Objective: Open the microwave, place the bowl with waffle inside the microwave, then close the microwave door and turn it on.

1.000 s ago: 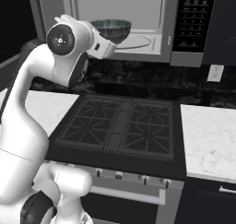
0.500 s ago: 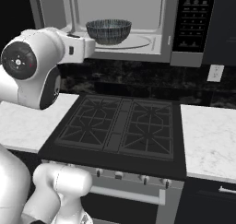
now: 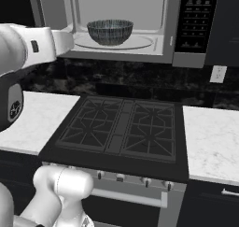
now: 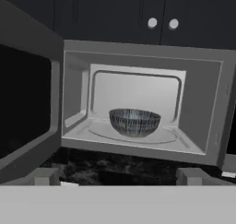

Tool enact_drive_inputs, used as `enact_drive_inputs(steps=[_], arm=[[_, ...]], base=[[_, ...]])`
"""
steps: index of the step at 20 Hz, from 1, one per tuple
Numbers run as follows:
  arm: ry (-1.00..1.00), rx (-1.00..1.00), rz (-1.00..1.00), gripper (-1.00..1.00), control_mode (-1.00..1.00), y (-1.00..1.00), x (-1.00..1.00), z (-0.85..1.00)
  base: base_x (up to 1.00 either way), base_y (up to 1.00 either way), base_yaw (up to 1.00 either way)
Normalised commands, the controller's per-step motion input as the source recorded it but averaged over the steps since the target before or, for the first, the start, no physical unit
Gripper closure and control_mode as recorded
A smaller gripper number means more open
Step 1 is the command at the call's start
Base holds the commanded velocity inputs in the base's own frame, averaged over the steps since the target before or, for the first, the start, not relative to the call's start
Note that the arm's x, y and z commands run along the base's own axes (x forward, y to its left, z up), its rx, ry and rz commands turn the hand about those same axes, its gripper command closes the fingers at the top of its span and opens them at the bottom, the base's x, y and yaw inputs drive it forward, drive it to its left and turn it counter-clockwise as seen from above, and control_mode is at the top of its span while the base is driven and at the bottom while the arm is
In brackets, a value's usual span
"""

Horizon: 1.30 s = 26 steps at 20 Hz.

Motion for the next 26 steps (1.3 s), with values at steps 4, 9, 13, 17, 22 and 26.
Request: enact_drive_inputs(steps=[4, 9, 13, 17, 22, 26], arm=[[-0.06, -0.06, 0.07, -1.0, -1.0, 0.06, -0.93, -0.39], [-0.08, -0.07, 0.01, -1.0, -1.0, 0.37, -0.5, -0.06], [-0.11, -0.02, -0.01, -1.0, -1.0, 0.45, -0.41, 0.0], [-0.03, -0.01, -0.06, -1.0, -1.0, 0.33, -0.42, 0.0], [-0.07, 0.0, -0.05, -1.0, -1.0, 0.22, -0.43, 0.0], [-0.11, 0.0, 0.0, -1.0, -1.0, 0.24, -0.36, 0.0]], base=[[0.0, 0.0, 0.0], [0.0, 0.0, 0.0], [0.0, 0.0, 0.0], [0.0, 0.0, 0.0], [0.0, 0.0, 0.0], [0.0, 0.0, 0.0]])
